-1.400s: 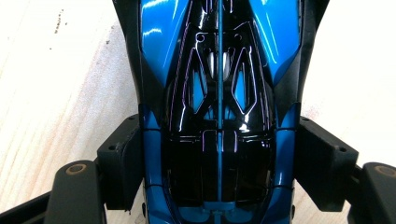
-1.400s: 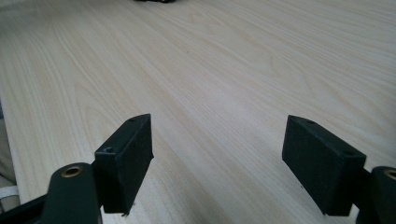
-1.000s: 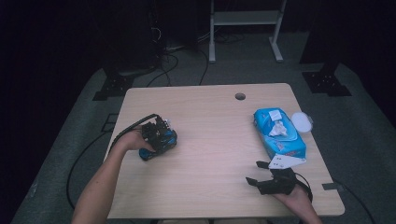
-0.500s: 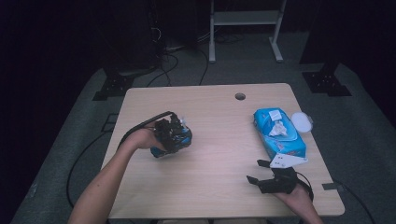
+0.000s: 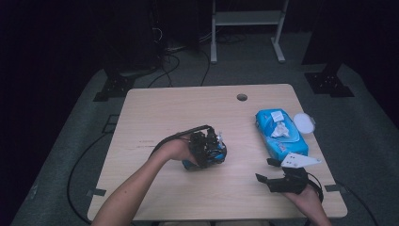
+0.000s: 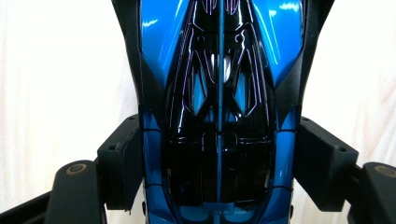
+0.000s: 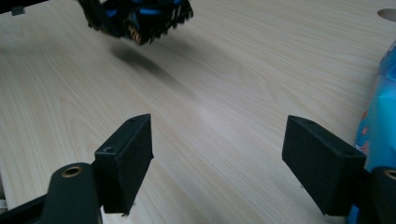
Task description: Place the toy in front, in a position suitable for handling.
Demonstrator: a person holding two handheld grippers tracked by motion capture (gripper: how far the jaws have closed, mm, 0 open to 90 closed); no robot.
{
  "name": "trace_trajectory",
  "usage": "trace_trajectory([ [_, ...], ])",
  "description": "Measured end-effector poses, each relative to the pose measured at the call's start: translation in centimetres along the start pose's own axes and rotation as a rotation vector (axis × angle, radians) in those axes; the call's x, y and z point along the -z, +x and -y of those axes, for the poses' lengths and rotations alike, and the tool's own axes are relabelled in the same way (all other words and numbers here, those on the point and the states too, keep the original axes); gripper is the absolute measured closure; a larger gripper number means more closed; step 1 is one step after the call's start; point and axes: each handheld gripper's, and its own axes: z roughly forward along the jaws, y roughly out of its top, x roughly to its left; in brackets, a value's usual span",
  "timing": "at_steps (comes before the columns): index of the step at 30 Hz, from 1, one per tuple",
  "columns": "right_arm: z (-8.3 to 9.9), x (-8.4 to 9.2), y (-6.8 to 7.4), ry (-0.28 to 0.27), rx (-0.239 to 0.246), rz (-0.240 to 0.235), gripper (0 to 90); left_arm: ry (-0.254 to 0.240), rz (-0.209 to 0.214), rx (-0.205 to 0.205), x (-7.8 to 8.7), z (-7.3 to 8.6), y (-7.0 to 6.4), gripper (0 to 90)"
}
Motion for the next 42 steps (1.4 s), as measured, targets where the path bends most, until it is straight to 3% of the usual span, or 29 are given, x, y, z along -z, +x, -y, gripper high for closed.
trace_trajectory([
  [5,0.1,0.2,-0.2,0.0,-0.008,0.004,23.6,-0.007,0.028,-0.037,-1.2,-1.7,-1.5,26.3],
  [10,0.1,0.2,-0.2,0.0,-0.003,0.005,23.6,-0.003,0.045,-0.062,-2.3,-2.3,-2.5,26.3],
  [21,0.1,0.1,-0.1,0.006,0.0,0.007,23.6,-0.004,0.106,-0.064,-4.3,-2.8,-3.7,26.3],
  [34,0.1,0.0,0.1,0.005,0.01,0.008,23.6,0.002,0.093,-0.062,-5.2,-2.8,-4.1,26.0],
  [42,0.1,-0.3,0.2,0.017,0.015,0.006,23.5,-0.025,0.093,-0.049,-5.2,-2.6,-4.1,25.8],
])
